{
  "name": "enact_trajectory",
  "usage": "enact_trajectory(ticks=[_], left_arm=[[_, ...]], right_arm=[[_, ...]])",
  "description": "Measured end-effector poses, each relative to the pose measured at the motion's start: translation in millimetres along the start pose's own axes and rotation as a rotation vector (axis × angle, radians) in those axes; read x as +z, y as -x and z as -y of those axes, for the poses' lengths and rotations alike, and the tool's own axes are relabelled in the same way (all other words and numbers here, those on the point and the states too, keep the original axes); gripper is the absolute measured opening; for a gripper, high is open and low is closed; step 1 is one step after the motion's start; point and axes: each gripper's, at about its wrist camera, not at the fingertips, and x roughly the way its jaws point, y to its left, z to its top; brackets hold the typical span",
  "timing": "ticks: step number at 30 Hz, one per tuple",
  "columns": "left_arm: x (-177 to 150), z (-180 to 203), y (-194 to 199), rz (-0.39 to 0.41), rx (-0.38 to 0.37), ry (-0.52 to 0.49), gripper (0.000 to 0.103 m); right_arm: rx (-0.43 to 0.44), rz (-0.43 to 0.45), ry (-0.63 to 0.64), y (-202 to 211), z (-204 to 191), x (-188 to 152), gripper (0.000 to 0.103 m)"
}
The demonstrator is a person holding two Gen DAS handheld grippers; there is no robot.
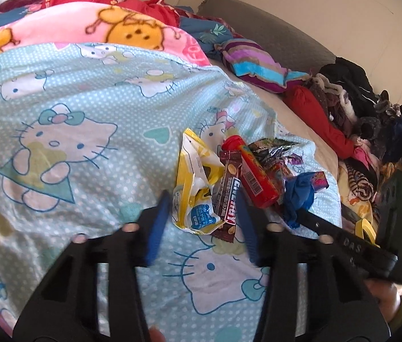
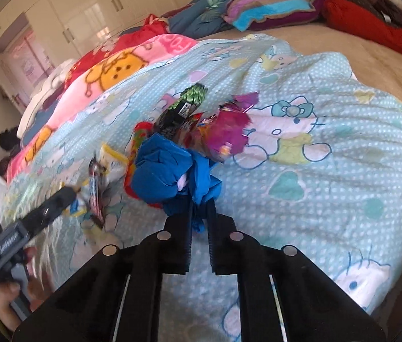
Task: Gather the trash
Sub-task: 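Grasp the yellow snack bag with the left tool while the right tool grasps the blue cloth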
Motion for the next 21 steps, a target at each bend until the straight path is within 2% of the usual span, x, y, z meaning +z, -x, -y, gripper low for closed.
enact_trajectory(ticks=[1, 11, 21], left_arm=[[-0.5, 0.9, -0.1, -0.003, -0.002, -0.003, 0.016], [-5.7, 24.5, 8.8, 0.002, -0.051, -0.070, 0.012], [0.0, 60.4, 39.5, 0.077, -0.102, -0.146, 0.010]], right_arm=[[0.001, 0.001, 0.004, 3.2, -1.2, -3.3, 0.009], [0.018, 0.027, -0.032, 39.1, 2.3, -24.9, 0.008], [0.007, 0.056, -0.039, 72.8, 9.2, -44.8, 0.008]])
